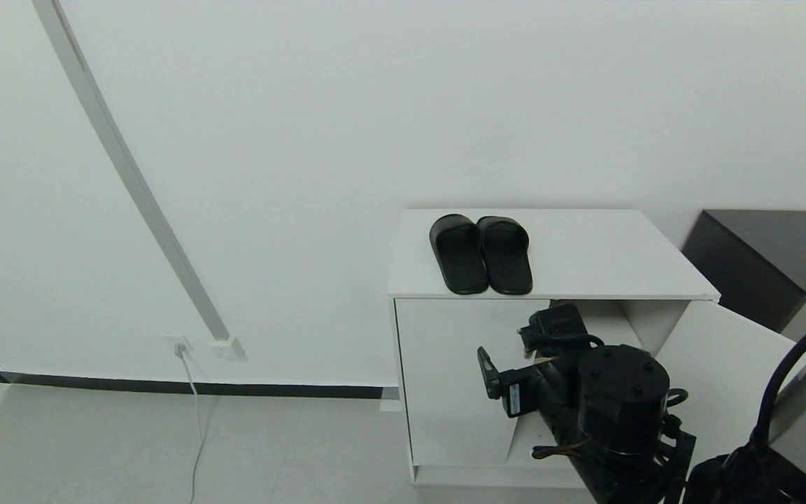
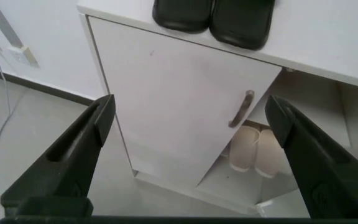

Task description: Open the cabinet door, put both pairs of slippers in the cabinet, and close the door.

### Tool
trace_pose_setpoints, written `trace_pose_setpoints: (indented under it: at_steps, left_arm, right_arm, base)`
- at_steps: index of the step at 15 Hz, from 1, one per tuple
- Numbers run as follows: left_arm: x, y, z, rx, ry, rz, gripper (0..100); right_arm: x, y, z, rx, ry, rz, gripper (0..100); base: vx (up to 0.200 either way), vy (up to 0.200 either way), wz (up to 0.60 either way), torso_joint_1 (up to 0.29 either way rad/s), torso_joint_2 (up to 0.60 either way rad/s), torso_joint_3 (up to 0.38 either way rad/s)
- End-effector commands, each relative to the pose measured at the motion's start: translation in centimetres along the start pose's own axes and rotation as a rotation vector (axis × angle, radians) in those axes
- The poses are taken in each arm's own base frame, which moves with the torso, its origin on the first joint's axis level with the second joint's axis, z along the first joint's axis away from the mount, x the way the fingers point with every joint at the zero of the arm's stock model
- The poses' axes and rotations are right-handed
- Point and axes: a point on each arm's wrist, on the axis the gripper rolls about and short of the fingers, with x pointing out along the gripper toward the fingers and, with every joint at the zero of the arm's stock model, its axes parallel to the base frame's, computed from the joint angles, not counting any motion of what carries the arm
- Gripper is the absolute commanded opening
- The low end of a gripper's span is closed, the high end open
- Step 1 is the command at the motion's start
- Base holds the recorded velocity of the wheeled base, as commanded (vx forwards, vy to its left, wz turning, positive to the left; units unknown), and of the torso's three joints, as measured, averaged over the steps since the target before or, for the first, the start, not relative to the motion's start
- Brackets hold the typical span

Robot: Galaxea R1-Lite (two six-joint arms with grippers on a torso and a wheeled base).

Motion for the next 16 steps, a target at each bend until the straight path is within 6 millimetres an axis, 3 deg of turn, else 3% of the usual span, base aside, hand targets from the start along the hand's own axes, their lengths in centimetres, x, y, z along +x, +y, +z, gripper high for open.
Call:
trace_pose_setpoints:
  at_steps: [1, 3, 5, 8, 12, 16]
  left_arm:
    - [0.0, 0.0, 0.0, 0.0, 0.001, 0.0, 0]
    - [0.0, 0.0, 0.0, 0.0, 0.003, 0.0, 0]
    - [0.0, 0.0, 0.0, 0.0, 0.001, 0.0, 0]
    - [0.0, 0.0, 0.0, 0.002, 0.003, -0.001, 0]
    - [0.0, 0.0, 0.0, 0.002, 0.001, -0.001, 0]
    - [0.0, 0.0, 0.0, 0.0, 0.001, -0.001, 0]
  right_arm:
    - [0.6, 0.4, 0.7, 0.037, 0.003, -0.002, 100]
    - [1.2, 0.6, 2.1, 0.064, 0.037, -0.008, 100]
    - [2.3, 0.8, 6.3, 0.104, 0.089, -0.023, 100]
    - [3.8, 1.2, 10.5, 0.14, 0.133, -0.049, 100]
    - [5.4, 1.3, 10.1, 0.138, 0.164, -0.091, 100]
    - [5.8, 1.3, 8.6, 0.15, 0.196, -0.109, 100]
  base:
    - [0.0, 0.0, 0.0, 0.0, 0.0, 0.0]
    - [0.0, 0.0, 0.0, 0.0, 0.0, 0.0]
    - [0.0, 0.0, 0.0, 0.0, 0.0, 0.0]
    - [0.0, 0.0, 0.0, 0.0, 0.0, 0.0]
    - [0.0, 0.0, 0.0, 0.0, 0.0, 0.0]
    - [0.2, 0.0, 0.0, -0.002, -0.01, 0.005]
